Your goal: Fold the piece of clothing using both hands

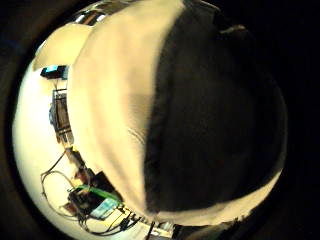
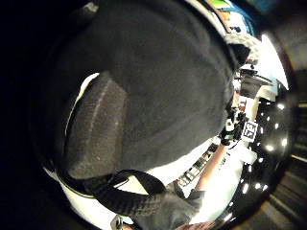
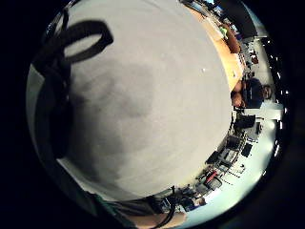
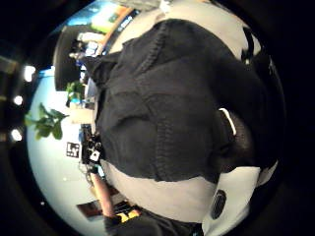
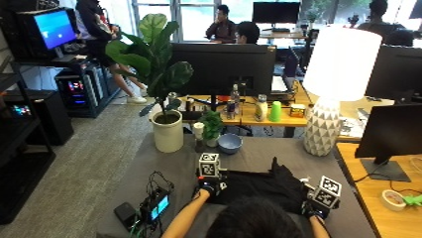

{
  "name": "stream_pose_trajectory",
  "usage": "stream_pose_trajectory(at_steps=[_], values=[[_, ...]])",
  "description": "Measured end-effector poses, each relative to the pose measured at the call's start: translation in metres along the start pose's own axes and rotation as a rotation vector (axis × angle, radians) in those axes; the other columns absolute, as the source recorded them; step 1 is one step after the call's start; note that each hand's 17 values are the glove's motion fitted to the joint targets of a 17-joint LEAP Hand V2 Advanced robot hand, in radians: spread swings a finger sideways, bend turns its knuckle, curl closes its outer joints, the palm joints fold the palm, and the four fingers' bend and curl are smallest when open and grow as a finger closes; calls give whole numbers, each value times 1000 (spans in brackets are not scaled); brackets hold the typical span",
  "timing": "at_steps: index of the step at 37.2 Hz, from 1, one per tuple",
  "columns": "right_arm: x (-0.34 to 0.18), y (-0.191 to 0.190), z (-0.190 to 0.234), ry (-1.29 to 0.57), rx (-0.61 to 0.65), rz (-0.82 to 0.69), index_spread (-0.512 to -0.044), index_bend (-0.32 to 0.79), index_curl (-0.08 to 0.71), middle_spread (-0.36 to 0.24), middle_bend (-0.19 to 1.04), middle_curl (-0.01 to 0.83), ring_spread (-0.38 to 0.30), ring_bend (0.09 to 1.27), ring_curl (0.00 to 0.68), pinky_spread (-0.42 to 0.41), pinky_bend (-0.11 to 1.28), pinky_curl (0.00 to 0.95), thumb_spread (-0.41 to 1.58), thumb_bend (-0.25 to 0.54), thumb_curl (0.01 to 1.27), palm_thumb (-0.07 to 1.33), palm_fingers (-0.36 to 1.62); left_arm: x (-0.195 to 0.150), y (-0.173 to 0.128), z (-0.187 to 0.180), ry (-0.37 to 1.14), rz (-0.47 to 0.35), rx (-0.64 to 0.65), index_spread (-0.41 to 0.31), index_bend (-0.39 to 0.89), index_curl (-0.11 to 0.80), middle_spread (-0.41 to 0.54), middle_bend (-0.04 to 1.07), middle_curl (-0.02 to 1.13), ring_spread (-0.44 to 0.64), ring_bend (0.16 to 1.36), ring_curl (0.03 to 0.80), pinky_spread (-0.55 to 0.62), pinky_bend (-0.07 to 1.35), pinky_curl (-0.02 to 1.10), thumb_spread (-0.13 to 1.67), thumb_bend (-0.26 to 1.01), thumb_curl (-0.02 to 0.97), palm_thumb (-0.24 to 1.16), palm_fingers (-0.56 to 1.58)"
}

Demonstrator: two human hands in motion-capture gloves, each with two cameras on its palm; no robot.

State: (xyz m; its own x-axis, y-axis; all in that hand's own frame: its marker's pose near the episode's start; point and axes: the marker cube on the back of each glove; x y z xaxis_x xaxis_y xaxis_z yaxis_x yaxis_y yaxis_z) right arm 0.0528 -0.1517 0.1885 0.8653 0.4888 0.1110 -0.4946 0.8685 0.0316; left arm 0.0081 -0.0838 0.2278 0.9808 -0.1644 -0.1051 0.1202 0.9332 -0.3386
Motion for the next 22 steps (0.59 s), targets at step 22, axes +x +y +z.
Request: stream_pose_trajectory(at_steps=[22], values=[[-276,1,-107,-82,317,-344,-238,-7,221,-112,494,526,-214,778,510,-220,743,513,947,43,402,1026,1202,-75,20,-156,69,-194,349,-108,176,417,38,144,271,133,489,336,207,286,351,1342,-7,224,141,380]])
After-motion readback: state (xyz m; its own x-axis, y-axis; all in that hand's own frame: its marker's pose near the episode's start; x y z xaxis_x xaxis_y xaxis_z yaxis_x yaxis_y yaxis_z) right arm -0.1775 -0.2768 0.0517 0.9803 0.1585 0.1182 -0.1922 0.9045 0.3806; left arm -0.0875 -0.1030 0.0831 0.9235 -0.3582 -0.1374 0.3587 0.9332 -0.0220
